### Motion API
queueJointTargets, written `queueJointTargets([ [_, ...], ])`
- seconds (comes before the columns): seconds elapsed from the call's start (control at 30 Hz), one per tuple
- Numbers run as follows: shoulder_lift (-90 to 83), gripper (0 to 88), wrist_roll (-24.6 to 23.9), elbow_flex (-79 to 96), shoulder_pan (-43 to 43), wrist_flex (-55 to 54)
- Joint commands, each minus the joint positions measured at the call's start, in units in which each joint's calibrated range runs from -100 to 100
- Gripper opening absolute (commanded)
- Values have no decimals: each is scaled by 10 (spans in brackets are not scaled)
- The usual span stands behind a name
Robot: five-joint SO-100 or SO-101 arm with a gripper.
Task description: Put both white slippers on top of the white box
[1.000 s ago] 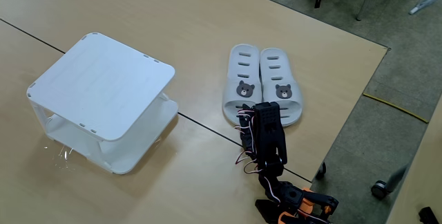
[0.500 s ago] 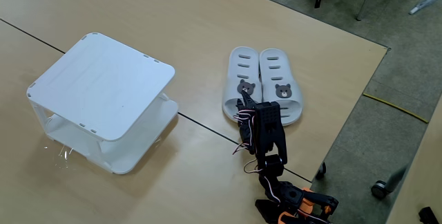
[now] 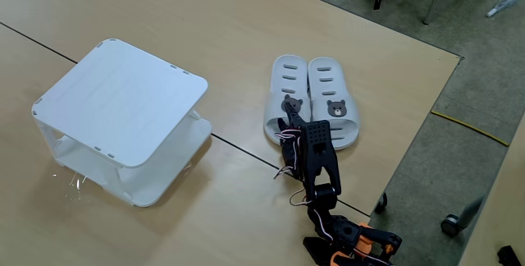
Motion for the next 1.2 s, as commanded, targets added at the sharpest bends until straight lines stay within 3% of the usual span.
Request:
queueJointTargets([
  [0.0, 13, 305, 4, -62, 8, 1],
  [0.3, 38, 299, 4, -141, 36, 5],
  [0.6, 38, 299, 4, -224, 36, 89],
  [0.93, 35, 295, 4, -187, 37, 90],
  [1.0, 34, 225, 4, -187, 46, 90],
  [1.07, 34, 11, 4, -187, 47, 90],
  [1.17, 33, 4, 4, -187, 47, 90],
])
